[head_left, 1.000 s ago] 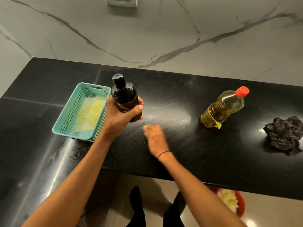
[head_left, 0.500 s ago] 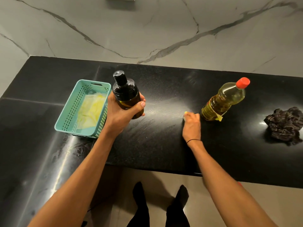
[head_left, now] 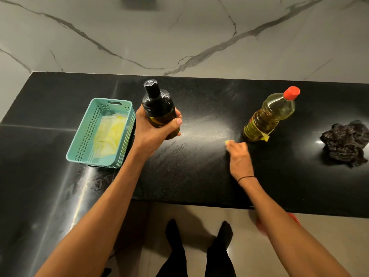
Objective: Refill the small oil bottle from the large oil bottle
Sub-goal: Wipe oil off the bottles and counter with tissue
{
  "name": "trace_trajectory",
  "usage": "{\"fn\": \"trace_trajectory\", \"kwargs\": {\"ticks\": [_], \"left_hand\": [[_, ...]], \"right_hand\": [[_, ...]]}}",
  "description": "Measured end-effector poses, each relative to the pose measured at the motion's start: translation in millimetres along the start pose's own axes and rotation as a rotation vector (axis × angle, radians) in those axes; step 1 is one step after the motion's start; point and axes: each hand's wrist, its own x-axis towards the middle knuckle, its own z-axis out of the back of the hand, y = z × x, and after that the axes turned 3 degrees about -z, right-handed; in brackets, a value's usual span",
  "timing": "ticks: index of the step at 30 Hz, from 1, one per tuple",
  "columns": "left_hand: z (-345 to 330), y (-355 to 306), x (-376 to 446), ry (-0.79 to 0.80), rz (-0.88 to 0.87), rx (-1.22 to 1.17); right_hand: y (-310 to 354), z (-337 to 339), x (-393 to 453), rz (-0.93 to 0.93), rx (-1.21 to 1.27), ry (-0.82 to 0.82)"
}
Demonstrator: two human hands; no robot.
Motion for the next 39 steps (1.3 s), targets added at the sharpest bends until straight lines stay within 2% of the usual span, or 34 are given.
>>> {"fn": "trace_trajectory", "kwargs": {"ticks": [3,5,7,10,12,15,19,23,25,26,28,31,33,34,36,39], "left_hand": [[-4.7,0.7,0.1,-0.004,-0.006,0.007],[-10.6,0.1,0.9,0.005,-0.002,0.015],[-15.7,0.3,2.8,0.01,0.005,0.022],[-19.5,1.9,5.0,0.024,0.018,0.071],[-18.5,3.2,4.3,0.031,0.023,0.103],[-13.3,7.6,0.8,0.021,0.036,0.124],[-11.7,11.9,-3.8,0.001,0.07,0.132],[-20.6,18.0,-6.4,-0.009,0.09,0.152],[-27.2,21.7,-7.0,-0.014,0.099,0.165],[-29.7,23.6,-7.0,-0.015,0.102,0.174],[-34.3,28.1,-7.5,-0.022,0.095,0.217],[-36.0,33.3,-8.0,-0.018,0.098,0.25],[-33.8,35.8,-8.0,-0.024,0.108,0.249],[-32.1,36.6,-8.2,-0.035,0.117,0.246],[-27.9,37.7,-8.5,-0.065,0.127,0.237],[-17.5,39.3,-8.2,-0.098,0.127,0.251]], "right_hand": [[9.9,-0.4,3.6,-0.252,0.041,-0.097],[47.1,-17.5,-6.7,-0.237,0.117,-0.057],[92.3,-42.7,-28.9,0.0,0.196,0.089],[127.8,-60.7,-66.7,0.559,0.17,0.286],[110.4,-54.3,-75.4,0.685,0.162,0.305],[52.9,-29.5,-64.2,0.498,0.143,0.15],[-19.1,2.2,-30.7,-0.095,0.116,-0.076],[-4.5,0.2,-20.1,-0.471,0.127,-0.219],[37.4,-14.0,-26.9,-0.469,0.192,-0.182],[62.0,-24.0,-33.8,-0.395,0.222,-0.139],[106.4,-45.8,-54.9,-0.135,0.324,-0.001],[141.3,-68.7,-87.3,0.424,0.274,0.267],[129.1,-67.2,-91.8,0.597,0.218,0.339],[117.6,-63.8,-88.2,0.631,0.184,0.308],[88.7,-48.8,-73.2,0.533,0.158,0.214],[45.9,-27.0,-32.5,0.109,0.186,0.005]]}}
